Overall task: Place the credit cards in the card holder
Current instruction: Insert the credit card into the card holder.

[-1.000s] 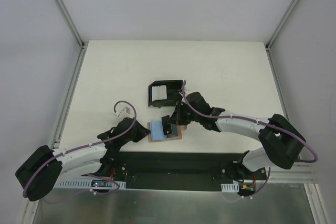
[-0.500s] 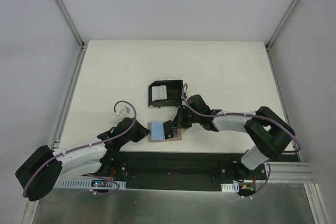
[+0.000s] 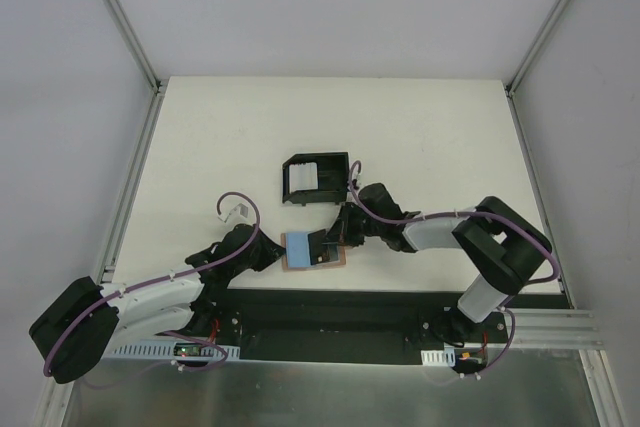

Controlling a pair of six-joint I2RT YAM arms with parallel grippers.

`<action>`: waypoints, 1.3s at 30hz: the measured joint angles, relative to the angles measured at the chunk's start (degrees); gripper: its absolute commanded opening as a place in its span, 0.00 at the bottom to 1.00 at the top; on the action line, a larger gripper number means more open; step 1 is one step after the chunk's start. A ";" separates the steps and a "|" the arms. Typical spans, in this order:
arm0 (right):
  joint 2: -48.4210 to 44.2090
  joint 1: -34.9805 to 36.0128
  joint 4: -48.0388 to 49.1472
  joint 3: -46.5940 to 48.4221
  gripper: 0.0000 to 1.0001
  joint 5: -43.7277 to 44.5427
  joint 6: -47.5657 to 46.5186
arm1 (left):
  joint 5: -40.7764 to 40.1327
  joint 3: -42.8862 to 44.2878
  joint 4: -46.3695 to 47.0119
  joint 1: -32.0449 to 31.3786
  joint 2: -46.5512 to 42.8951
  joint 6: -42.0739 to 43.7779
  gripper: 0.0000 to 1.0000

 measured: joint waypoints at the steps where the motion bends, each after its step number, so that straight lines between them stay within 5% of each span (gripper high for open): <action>1: 0.00 0.00 0.37 -0.17 0.01 0.00 0.20 | 0.00 0.00 0.02 0.00 0.02 0.00 0.00; 13: -3.74 0.70 3.26 -6.29 0.00 5.66 5.35 | 0.02 0.00 0.98 0.00 0.83 -0.04 0.00; 39: 0.33 1.51 3.72 -2.47 0.01 4.26 5.62 | 0.24 0.39 2.56 0.00 2.62 0.04 0.00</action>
